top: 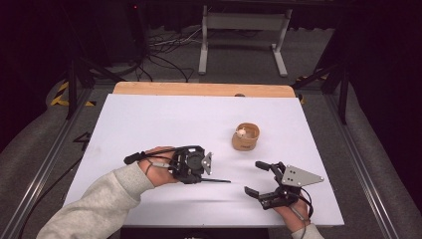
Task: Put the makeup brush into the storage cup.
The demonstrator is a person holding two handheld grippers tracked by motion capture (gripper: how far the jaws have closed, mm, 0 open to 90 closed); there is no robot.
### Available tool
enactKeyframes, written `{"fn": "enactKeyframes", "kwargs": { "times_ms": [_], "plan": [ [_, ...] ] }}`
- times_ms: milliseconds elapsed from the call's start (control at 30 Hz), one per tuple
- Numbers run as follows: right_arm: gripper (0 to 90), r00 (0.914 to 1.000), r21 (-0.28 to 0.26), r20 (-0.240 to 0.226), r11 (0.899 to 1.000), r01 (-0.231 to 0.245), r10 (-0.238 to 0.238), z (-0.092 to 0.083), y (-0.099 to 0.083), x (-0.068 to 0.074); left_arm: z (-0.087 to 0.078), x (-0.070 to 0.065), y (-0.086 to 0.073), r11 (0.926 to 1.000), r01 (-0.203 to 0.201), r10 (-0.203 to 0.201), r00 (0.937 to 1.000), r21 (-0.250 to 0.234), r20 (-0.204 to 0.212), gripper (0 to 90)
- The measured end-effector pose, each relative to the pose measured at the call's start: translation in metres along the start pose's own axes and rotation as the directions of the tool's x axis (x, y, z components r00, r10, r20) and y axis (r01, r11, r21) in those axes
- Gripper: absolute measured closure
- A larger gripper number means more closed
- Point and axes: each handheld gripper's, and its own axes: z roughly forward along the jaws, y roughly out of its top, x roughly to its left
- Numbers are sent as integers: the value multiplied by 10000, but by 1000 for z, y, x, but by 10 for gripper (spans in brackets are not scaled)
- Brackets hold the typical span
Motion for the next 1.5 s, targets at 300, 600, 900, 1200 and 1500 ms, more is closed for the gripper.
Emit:
{"fn": "enactKeyframes", "kwargs": {
  "times_ms": [300, 600, 900, 1200, 1500],
  "plan": [
    [180, 9953, 329, -869, 9984, 455, -425, 17, 5, 9, 4, -4, 14, 9993, -361, 361, 9992, 20, 178, 826],
    [301, 9805, 518, -1885, 9965, 660, -552, 35, 7, 12, 6, -6, 17, 9989, -473, 473, 9986, 20, 218, 826],
    [498, 9615, 827, -2632, 9911, 1043, -792, 47, 6, 12, 5, -7, 18, 9987, -500, 499, 9985, 44, 212, 826],
    [652, 9573, 1105, -2819, 9890, 983, -637, 54, 3, 8, 6, -8, 18, 9983, -580, 578, 9981, 75, 231, 826],
    [722, 9524, 1364, -3002, 9859, 972, -524, 56, 1, 8, 7, -9, 18, 9977, -649, 646, 9977, 174, 193, 826]
  ]
}}
